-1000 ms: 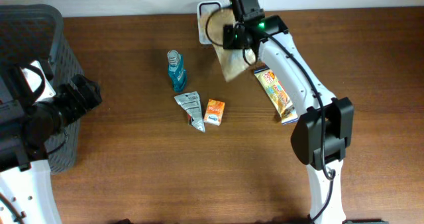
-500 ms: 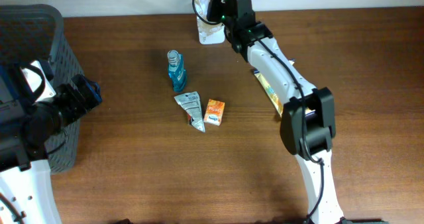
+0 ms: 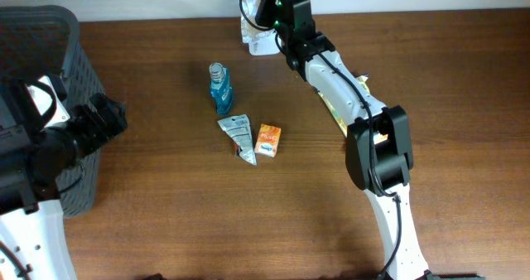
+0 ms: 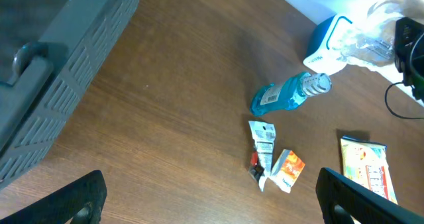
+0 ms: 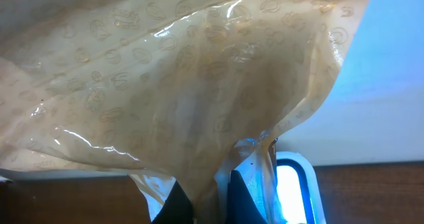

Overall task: Scan the item barcode
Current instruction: 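Lift the Pantree bag up and hold it over the scanner, then carry the Pantree bag to the right table edge and release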

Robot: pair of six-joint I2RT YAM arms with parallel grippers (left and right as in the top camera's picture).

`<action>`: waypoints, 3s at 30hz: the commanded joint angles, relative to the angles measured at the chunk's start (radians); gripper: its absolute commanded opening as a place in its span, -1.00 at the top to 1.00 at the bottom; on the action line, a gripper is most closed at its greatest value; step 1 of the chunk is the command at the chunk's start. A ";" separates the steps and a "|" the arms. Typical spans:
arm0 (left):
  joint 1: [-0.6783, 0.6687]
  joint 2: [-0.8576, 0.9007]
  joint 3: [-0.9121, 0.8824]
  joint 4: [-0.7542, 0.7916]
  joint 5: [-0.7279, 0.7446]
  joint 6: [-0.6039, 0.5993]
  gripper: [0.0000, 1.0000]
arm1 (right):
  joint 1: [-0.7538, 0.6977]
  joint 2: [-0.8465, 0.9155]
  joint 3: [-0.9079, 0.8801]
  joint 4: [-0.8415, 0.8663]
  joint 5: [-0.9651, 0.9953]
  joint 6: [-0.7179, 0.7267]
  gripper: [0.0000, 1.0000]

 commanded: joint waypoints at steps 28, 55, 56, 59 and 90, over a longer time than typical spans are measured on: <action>0.005 0.000 -0.002 -0.001 0.008 -0.010 -0.98 | -0.681 -0.284 0.015 -0.795 0.148 0.007 0.92; 0.005 0.000 -0.002 -0.001 0.008 -0.010 -0.98 | -1.152 -0.172 -0.042 -0.943 0.117 0.014 -0.67; 0.005 0.000 -0.002 -0.001 0.008 -0.010 -0.98 | -1.152 -0.179 -0.030 -0.955 0.098 0.014 -0.68; 0.005 0.000 -0.002 -0.001 0.008 -0.010 -0.98 | -1.152 -0.202 0.010 -1.004 0.075 0.014 -0.64; 0.005 0.000 -0.002 -0.001 0.008 -0.010 -0.98 | -1.263 -0.215 -0.423 -0.841 0.067 0.015 0.92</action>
